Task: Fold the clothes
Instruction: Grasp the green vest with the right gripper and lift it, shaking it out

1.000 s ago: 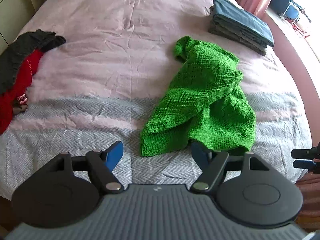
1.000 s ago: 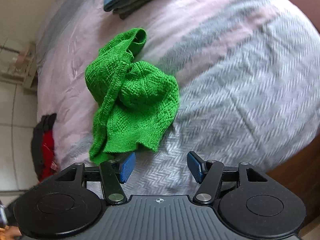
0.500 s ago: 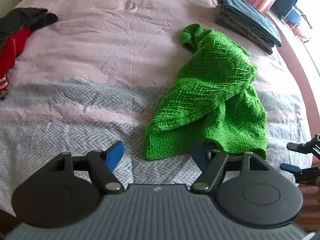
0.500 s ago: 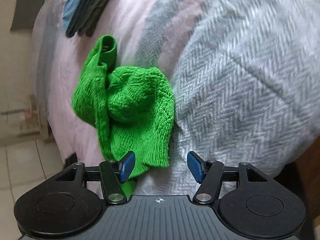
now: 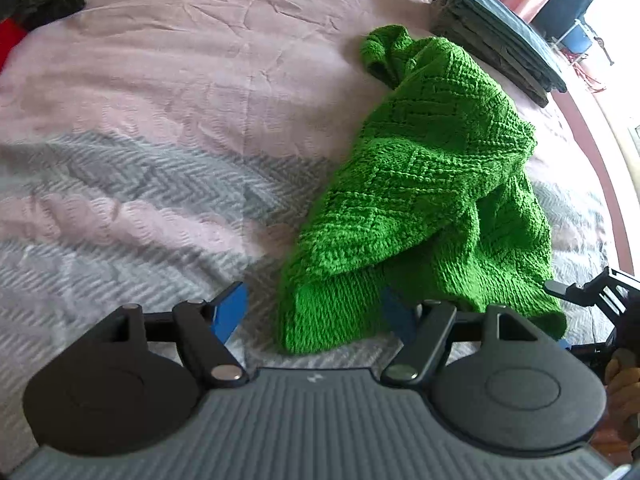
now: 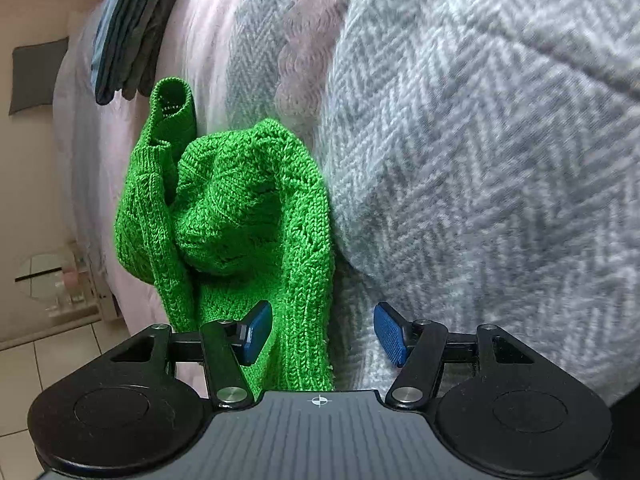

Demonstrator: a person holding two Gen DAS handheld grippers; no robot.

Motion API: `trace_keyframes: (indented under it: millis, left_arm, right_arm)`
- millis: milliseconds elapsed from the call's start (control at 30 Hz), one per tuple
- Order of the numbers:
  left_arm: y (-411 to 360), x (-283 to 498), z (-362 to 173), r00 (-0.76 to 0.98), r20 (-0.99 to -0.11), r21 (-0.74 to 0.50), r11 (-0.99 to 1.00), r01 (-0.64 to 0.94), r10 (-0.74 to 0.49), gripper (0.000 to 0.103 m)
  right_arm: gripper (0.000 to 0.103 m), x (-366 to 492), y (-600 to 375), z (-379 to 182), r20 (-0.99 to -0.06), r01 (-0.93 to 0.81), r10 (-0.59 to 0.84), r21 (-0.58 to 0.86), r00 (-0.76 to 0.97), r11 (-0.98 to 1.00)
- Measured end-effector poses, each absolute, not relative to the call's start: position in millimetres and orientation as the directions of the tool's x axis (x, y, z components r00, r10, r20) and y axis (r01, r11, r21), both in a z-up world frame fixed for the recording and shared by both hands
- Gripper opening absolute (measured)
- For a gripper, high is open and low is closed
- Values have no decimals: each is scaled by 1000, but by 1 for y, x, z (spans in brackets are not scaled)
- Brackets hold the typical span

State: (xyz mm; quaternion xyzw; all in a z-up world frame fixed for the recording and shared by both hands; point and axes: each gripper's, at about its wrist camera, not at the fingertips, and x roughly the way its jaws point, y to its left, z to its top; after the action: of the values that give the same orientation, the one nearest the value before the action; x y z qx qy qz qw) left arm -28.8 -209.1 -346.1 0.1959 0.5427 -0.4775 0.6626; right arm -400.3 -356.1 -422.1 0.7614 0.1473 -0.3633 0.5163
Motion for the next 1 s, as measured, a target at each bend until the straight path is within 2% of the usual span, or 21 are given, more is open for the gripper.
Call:
trace_keyframes:
  millis: [67,167,233,267,333,400,433,567,667,833,1000]
  left_arm:
    - [-213,-27,-357,-55,-904,-269,463,845,-425,70]
    - [-218,-24,-371,-63,-910,-272,477,836,-409,63]
    - [-221,-24,-377,-69,-907,-278,468,839,-415,62]
    - [-222,-25,-378,-68,-908,-274,461,844,-414,59]
    - [-225,-27,-378,-85,-908,-277,436,856,-410,40]
    - [-227,-26,-371,-110,-899,-301,417,858,-423,12]
    - [-226,-24,-365,-126,-890,-323,410,853,-439,7]
    - [-226,-18,-339,-188,-847,-408,381,830,-498,6]
    - [-218,-7,-293,-199,-771,-482,350,803,-605,5]
    - [-217,10,-208,-152,-647,-513,278,812,-748,5]
    - [-218,25,-116,-73,-492,-509,219,832,-867,5]
  right_arm:
    - [60,-398,-355,-425,-703,598,-160,685,693,-417]
    - [60,-394,-354,-428,-700,596,-177,692,692,-408]
    - [36,-391,-354,-429,-695,592,-182,698,695,-402]
    - [16,-388,-354,-431,-691,589,-177,701,701,-403]
    - [9,-386,-354,-430,-686,587,-166,703,708,-402]
    - [7,-384,-356,-418,-685,600,-183,714,705,-362]
    - [7,-385,-358,-410,-678,598,-198,725,708,-342]
    - [6,-392,-368,-363,-608,553,-283,793,742,-256]
    - [6,-393,-385,-309,-540,534,-347,837,767,-122]
    - [6,-377,-425,-221,-385,446,-436,894,813,41]
    - [6,-328,-453,-117,-216,350,-411,893,886,284]
